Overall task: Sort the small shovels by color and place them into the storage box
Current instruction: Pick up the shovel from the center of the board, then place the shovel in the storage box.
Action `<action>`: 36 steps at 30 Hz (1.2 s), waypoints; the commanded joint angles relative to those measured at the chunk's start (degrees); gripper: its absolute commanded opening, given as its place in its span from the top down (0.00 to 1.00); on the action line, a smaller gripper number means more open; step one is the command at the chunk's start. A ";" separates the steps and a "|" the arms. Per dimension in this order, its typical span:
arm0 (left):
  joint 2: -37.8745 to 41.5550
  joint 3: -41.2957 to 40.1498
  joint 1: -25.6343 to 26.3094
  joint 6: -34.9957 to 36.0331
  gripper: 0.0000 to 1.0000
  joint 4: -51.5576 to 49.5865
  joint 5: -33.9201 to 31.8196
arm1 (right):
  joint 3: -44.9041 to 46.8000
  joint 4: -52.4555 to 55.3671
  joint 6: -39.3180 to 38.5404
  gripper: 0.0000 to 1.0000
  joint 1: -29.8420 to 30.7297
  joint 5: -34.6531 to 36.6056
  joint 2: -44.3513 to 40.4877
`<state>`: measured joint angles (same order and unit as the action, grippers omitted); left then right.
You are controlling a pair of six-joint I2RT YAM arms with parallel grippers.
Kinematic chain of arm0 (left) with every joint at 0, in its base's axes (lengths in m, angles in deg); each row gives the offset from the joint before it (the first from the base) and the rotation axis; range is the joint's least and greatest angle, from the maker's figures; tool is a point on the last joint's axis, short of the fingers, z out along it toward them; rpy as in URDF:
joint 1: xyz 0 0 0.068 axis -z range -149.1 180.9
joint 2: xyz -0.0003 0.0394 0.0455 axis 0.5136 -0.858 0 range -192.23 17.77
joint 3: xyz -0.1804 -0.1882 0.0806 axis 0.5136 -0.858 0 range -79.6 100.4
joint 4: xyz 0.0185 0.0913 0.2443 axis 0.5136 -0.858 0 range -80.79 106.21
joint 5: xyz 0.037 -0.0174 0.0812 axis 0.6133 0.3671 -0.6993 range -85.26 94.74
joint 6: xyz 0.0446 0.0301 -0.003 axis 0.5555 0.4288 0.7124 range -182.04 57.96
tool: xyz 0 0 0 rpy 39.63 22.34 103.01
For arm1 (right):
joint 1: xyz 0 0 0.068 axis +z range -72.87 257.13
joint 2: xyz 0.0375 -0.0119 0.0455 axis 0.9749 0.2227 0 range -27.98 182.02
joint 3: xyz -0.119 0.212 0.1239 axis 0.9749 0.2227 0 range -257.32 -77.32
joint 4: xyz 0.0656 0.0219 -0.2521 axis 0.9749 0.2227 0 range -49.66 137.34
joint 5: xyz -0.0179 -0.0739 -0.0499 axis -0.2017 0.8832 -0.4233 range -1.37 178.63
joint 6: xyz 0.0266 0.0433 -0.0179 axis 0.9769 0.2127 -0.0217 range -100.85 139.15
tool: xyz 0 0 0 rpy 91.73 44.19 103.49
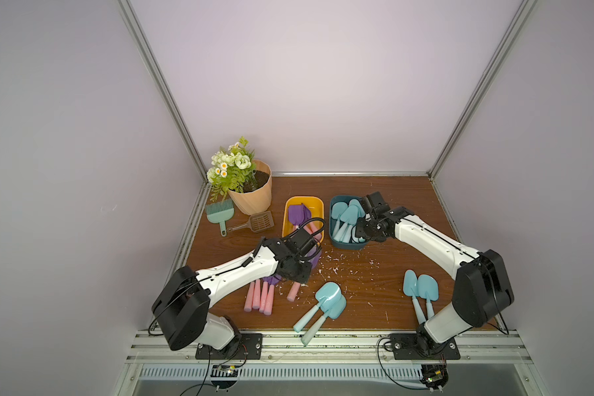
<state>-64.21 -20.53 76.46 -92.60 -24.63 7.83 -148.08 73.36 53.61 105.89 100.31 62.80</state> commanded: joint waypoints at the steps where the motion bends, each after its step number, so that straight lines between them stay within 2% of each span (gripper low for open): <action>1: 0.87 7.38 -2.84 2.57 0.99 -3.06 -9.49 | -0.75 -0.51 0.66 0.46 -0.28 1.03 -2.35; 3: -1.89 12.78 -6.26 4.51 0.99 -2.06 -8.93 | -0.86 -0.41 0.43 0.46 -0.30 1.35 -2.53; 7: -10.33 23.09 -14.13 5.14 0.99 1.85 -0.37 | -1.49 -0.09 0.11 0.46 -0.33 0.49 -1.59; 10: -17.09 27.96 -16.22 5.13 0.99 4.60 1.17 | -2.50 0.54 -0.37 0.46 -0.28 0.32 -0.55; 16: -26.19 29.07 -17.87 2.12 0.99 9.81 5.36 | -4.63 1.47 -1.41 0.46 -0.28 0.47 0.91; 25: -29.46 26.57 -18.12 -4.10 0.99 16.17 4.85 | -4.76 2.23 -2.29 0.46 -0.29 -0.89 1.41; 26: -29.31 26.28 -18.09 -4.47 0.98 16.14 4.35 | -4.47 2.21 -2.37 0.46 -0.28 -1.05 1.28; 28: -28.76 26.27 -18.09 -4.85 0.87 15.97 3.71 | -3.59 2.23 -2.29 0.46 -0.28 -1.24 0.72; 30: -28.12 23.94 -18.06 -4.82 0.83 15.45 3.43 | -2.45 2.24 -1.88 0.46 -0.28 -0.58 0.07; 33: -27.13 23.08 -18.10 -4.61 0.67 14.83 3.13 | -0.85 2.39 -0.79 0.46 -0.28 -0.30 -0.69; 36: -26.57 22.20 -18.05 -4.62 0.64 14.65 3.06 | 0.45 2.32 0.53 0.46 -0.28 -0.65 -1.25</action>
<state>-93.10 2.11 58.96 -96.41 -9.47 11.92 -148.54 74.43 52.61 105.89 99.92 64.16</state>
